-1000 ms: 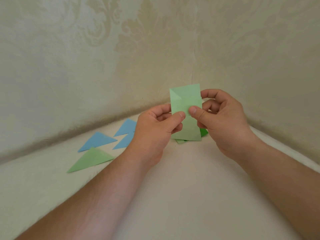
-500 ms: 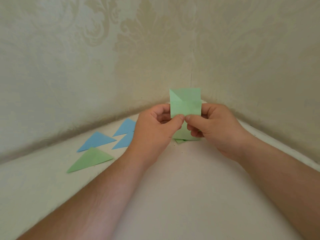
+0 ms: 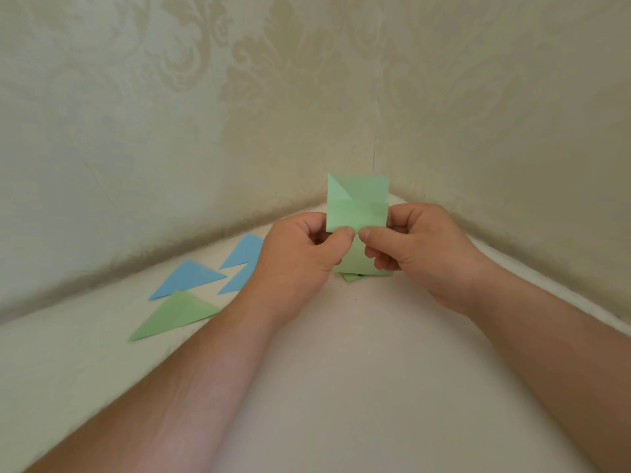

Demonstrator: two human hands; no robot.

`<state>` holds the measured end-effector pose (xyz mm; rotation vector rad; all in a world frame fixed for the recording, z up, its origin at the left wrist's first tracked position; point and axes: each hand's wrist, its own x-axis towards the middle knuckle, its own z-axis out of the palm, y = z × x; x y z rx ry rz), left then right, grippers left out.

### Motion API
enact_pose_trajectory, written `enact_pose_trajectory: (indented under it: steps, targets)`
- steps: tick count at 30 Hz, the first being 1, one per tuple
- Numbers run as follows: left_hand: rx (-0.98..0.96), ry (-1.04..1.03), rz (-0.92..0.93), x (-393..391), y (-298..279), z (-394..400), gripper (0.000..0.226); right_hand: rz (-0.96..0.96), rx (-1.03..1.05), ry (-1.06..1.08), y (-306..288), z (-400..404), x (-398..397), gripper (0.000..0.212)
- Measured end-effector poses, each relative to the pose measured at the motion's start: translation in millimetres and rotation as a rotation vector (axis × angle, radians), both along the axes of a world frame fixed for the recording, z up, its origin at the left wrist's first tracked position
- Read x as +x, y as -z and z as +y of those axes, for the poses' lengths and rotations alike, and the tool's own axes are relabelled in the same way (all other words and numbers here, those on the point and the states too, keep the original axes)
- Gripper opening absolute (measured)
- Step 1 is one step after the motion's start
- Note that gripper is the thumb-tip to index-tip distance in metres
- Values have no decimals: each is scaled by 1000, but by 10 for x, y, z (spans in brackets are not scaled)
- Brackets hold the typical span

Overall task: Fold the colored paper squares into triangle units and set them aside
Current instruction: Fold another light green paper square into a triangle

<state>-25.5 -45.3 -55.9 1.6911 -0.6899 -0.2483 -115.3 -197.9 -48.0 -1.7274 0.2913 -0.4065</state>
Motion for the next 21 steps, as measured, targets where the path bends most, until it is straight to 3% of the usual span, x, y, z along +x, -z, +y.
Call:
enact_pose_trajectory:
  steps: [12, 16, 21]
  targets:
    - [44, -42, -27, 10, -43, 66, 17, 42, 19, -21, -7, -62, -9, 16]
    - [65, -43, -44, 69, -22, 92, 31, 73, 0, -18, 15, -92, 10, 19]
    - [97, 29, 2, 120, -23, 131, 30, 113, 7, -11, 42, -124, 34, 27]
